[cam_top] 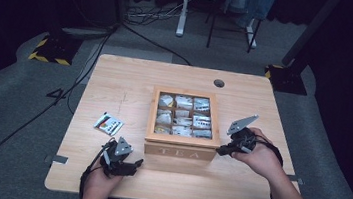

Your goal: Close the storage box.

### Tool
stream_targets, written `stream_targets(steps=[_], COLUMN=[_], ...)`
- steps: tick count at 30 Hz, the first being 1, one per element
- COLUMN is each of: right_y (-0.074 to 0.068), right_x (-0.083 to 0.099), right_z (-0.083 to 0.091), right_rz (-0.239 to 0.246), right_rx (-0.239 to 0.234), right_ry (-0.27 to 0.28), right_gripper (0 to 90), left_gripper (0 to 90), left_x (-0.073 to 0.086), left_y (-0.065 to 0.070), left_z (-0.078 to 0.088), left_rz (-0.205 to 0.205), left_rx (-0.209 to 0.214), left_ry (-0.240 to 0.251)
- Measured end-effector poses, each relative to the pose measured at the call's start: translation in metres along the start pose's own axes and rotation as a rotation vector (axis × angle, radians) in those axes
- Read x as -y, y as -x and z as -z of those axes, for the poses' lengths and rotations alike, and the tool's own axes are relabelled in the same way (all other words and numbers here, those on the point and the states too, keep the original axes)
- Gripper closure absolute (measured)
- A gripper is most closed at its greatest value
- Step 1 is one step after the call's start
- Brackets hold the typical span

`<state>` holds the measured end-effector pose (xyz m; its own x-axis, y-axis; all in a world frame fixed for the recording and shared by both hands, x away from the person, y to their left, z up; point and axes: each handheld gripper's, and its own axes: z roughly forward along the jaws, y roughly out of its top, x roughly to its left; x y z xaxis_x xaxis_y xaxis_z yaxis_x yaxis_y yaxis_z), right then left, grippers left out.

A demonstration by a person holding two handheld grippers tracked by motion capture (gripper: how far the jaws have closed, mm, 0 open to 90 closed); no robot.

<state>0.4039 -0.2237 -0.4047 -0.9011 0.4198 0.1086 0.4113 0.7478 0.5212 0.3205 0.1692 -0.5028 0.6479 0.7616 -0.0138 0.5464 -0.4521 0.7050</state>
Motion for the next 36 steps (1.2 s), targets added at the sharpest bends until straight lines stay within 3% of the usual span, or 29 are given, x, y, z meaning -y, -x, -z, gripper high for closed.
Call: stream_targets(steps=[8,12,15,25,29,31,36], right_y=[0.001,0.002,0.004,0.019,0.026,0.034,0.042], right_x=[0.006,0.007,0.009,0.016,0.021,0.028,0.036], right_z=[0.002,0.006,0.014,0.031,0.037,0.040,0.043], right_rz=[-0.018,-0.026,-0.021,-0.047,-0.058,-0.059,-0.069], right_rx=[-0.009,-0.022,-0.032,0.010,0.034,0.065,0.100], right_ry=[-0.019,0.008,0.046,0.203,0.258,0.314,0.362], right_gripper=[87.9,88.0,87.6,86.8,86.8,86.3,86.7], left_gripper=[30.5,30.5,30.4,30.4,30.2,29.2,27.8], left_x=[0.000,0.000,0.000,0.004,0.006,0.009,0.014], left_y=[0.000,0.000,0.000,-0.002,-0.004,-0.006,-0.009], left_z=[-0.001,-0.001,-0.001,0.003,0.006,0.009,0.013], left_rz=[0.005,0.001,0.001,0.014,0.006,0.006,0.001], left_rx=[0.002,0.001,-0.004,-0.003,-0.004,-0.001,0.004], left_ry=[0.005,0.005,0.005,0.004,0.000,0.003,0.000])
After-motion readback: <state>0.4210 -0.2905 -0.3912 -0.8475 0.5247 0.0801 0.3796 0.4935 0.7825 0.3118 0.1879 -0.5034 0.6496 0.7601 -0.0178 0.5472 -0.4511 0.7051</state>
